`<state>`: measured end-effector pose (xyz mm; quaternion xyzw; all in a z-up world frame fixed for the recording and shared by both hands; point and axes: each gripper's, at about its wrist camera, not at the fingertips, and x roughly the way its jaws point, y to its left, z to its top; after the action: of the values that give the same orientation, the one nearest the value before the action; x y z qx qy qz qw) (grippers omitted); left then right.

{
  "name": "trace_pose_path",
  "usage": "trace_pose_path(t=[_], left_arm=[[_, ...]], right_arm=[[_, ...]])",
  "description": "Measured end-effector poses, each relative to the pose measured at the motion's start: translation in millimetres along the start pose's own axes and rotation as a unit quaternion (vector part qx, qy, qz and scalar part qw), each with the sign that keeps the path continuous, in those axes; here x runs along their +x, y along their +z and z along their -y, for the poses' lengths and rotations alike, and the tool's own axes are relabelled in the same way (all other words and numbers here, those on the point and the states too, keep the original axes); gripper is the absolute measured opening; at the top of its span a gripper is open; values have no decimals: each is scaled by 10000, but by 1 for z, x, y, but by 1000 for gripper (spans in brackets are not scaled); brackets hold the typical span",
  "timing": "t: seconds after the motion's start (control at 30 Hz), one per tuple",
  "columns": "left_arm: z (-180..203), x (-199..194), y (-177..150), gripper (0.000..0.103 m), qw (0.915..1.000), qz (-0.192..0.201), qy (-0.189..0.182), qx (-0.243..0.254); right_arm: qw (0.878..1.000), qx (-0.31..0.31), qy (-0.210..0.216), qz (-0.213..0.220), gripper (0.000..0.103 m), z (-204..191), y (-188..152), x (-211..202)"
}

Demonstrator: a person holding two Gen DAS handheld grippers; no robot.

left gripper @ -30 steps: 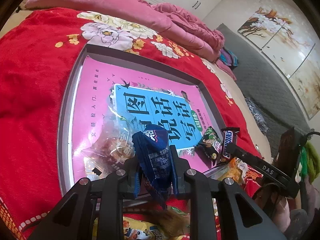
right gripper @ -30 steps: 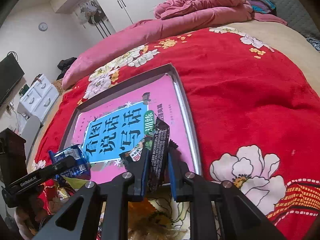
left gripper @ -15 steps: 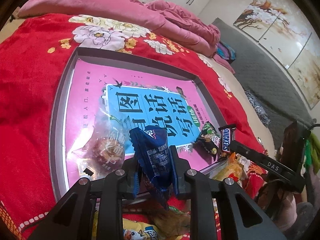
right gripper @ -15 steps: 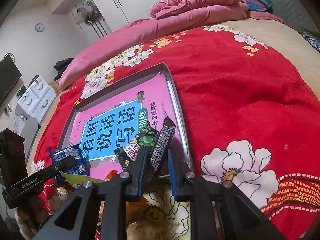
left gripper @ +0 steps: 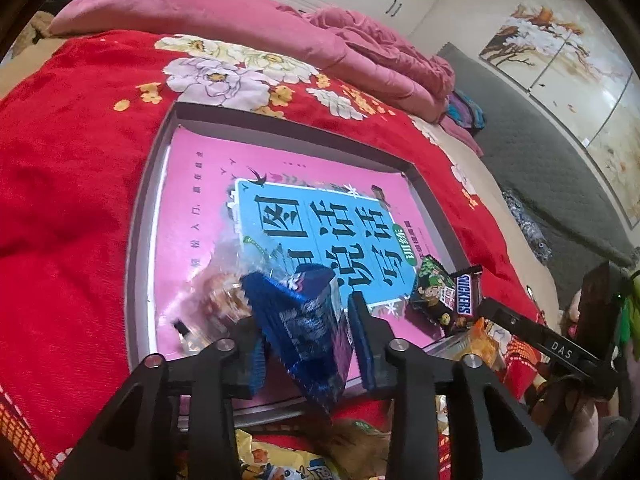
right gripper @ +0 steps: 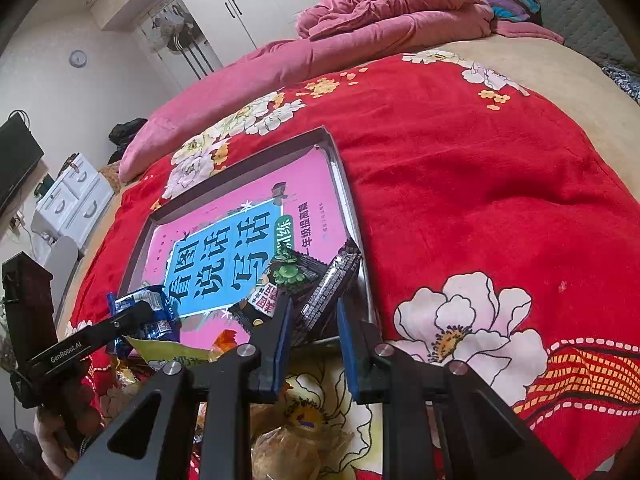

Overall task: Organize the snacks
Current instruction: 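Open the left tool to drop the blue Oreo pack into the tray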

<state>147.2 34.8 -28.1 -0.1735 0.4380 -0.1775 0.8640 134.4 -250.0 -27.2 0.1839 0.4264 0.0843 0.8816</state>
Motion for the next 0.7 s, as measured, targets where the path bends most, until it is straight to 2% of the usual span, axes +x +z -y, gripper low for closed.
trace_pose_path(t=[0.27,0.7], left_arm=[[-1,-9,3,47,9999,78,-67,-44],[-6,-31,7,53,9996,259,-110,-104]], right_arm=[[10000,76,33,-3,23,2,1,-3],[9999,129,110,12,23,3,1,-7]])
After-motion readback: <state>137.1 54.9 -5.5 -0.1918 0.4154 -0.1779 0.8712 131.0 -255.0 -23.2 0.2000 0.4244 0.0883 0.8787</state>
